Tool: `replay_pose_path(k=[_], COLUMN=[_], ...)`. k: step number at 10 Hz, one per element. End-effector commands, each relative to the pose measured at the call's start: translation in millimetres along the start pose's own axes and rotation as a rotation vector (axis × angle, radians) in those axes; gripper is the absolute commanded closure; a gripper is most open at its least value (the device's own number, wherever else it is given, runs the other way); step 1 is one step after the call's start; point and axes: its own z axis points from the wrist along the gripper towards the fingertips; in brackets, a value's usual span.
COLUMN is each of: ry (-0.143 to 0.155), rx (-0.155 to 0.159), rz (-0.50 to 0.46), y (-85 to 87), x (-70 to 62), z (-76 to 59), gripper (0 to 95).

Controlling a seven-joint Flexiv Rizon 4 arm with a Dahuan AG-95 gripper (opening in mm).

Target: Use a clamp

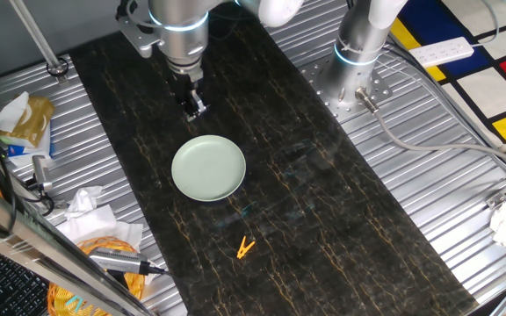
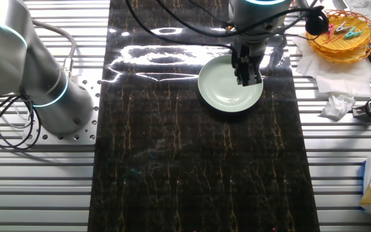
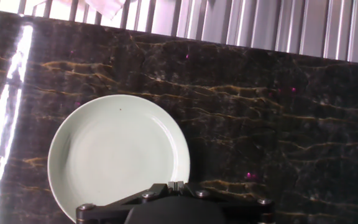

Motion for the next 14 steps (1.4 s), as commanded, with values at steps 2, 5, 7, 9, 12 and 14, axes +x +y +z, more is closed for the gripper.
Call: replay_pose_path(k=[2,5,7,9,12,14], ry=[0.007,0.045,0.070,0.107,0.117,0.139], rx=[0.008,0.002,0.001,-0.007,-0.017,-0.026], rz=[-0.006,-0.020,-0.029,-0.059,-0.079,-0.060], y=[8.5,21.8,34.4,47.5,58.1,58.1], x=[-1.8,-3.6,-4.5,-4.9,-5.3,-5.3], z=[0.3,-0.1,-0.8,-1.4,-2.9,-2.8], gripper=[95.0,95.0,95.0,95.0,95.0,95.0])
